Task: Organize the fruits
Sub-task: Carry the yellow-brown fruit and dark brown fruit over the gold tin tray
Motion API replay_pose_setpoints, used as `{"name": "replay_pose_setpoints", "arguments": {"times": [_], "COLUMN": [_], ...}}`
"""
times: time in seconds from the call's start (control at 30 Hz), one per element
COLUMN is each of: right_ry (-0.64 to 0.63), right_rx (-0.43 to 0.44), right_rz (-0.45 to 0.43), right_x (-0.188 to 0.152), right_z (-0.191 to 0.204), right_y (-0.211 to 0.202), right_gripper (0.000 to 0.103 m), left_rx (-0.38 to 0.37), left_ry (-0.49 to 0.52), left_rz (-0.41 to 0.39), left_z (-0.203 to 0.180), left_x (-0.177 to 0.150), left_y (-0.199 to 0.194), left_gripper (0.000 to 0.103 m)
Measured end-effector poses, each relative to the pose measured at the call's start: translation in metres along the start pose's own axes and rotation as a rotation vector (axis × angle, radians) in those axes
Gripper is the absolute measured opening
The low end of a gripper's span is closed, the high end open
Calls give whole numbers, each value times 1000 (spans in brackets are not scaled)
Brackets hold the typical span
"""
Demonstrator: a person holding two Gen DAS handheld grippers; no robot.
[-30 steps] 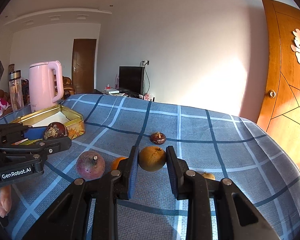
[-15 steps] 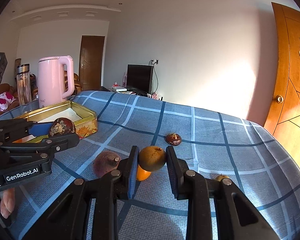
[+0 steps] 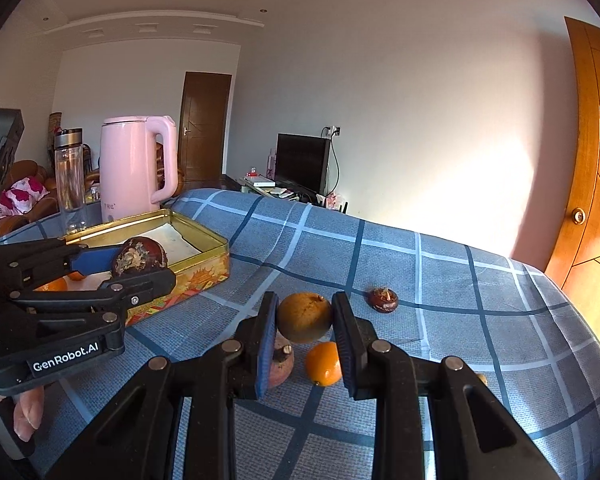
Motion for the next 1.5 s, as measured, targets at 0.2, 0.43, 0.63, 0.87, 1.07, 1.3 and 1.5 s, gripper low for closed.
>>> {"name": "replay_pose_setpoints", "arguments": {"times": [0.2, 0.43, 0.63, 0.87, 1.07, 1.3, 1.5], "right_ry": [-23, -53, -82, -108, -123, -149, -163], "right_rx": [22, 49, 72, 98, 123, 151, 175], "right_rz": [-9, -18, -31, -34, -30, -24, -13], "right_x": [9, 18, 26, 30, 35, 36, 39], "right_z": [15, 33, 51, 70, 83, 100, 113], "right_y": [2, 4, 7, 12, 19, 27, 35], "right_gripper": [29, 29, 29, 29, 29, 29, 29], "left_rx": [19, 42, 61, 88, 118, 142, 163], "left_ry": [-16, -42, -55, -82, -110, -134, -154], "left_rz": [-3, -7, -15, -11, 0, 9, 15], "left_z": [12, 27, 39, 57, 75, 90, 105], "left_x": [0, -1, -2, -6, -10, -14, -18], "left_y": [-3, -8, -14, -17, -17, -18, -19], "left_gripper": [46, 46, 46, 46, 46, 46, 46]}}
Point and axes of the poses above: each gripper's, at about its wrist camera, not at the fingertips, and y roughly the way its jaws point, z to its left, x to its top, the point moved 2 cm from there along y, roughly the way its jaws point, and after that the axes turned 7 degrees about y, right-handed, at the moved point
